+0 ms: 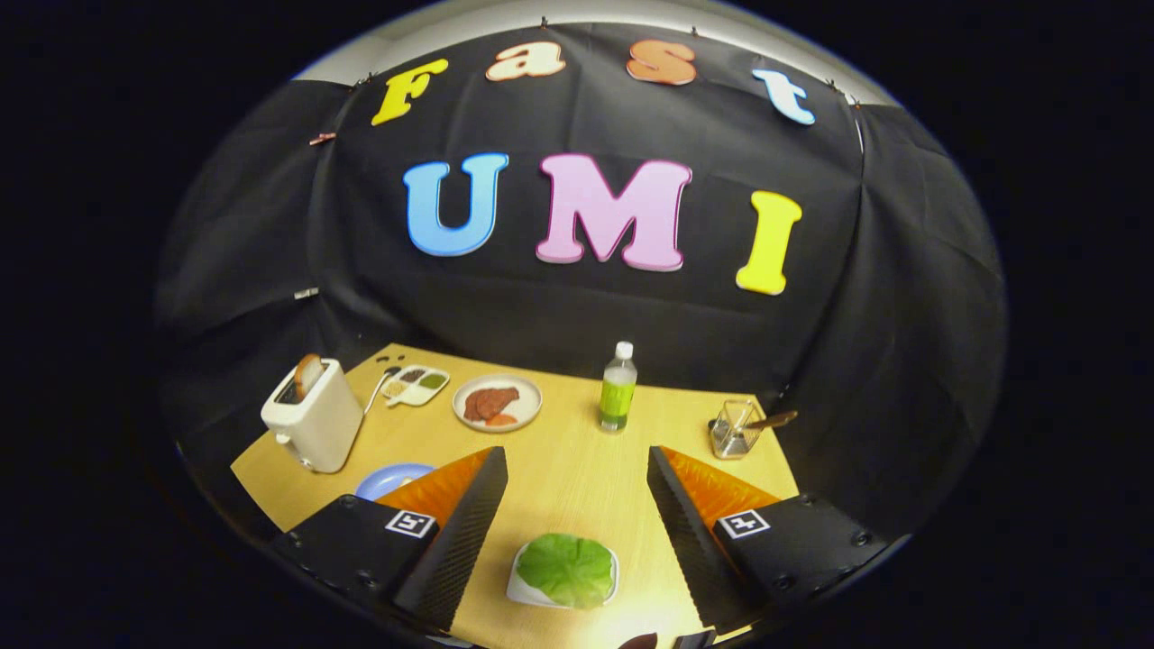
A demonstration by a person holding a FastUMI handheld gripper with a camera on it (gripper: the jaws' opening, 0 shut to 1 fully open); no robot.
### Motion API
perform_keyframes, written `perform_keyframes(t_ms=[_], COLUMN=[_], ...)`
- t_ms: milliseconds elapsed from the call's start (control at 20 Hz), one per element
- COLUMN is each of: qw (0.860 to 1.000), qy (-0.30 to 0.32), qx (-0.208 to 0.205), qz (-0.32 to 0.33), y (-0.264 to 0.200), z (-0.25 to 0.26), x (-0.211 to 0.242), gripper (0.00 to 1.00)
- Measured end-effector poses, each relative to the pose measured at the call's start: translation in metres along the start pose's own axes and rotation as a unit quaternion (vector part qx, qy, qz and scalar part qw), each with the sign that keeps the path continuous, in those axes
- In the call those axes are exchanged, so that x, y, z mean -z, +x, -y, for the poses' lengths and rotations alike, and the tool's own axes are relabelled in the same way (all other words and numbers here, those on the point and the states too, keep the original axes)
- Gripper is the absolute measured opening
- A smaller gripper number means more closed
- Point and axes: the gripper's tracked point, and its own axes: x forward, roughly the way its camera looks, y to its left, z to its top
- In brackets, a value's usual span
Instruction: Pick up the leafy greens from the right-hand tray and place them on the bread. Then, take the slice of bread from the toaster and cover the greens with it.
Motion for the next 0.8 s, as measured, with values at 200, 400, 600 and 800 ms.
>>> perform_keyframes(t_ms=[200, 400, 600, 800], qw=[0.996, 0.985, 0.972, 0.962], qy=[-0.025, -0.060, -0.077, -0.071], qx=[-0.015, -0.037, -0.051, -0.067], qz=[-0.084, -0.160, -0.214, -0.255], y=[0.031, 0.059, 0.084, 0.101], z=[-0.001, -0.008, -0.010, -0.015], x=[0.082, 0.160, 0.213, 0.242], gripper=[0.98, 0.97, 0.91, 0.85])
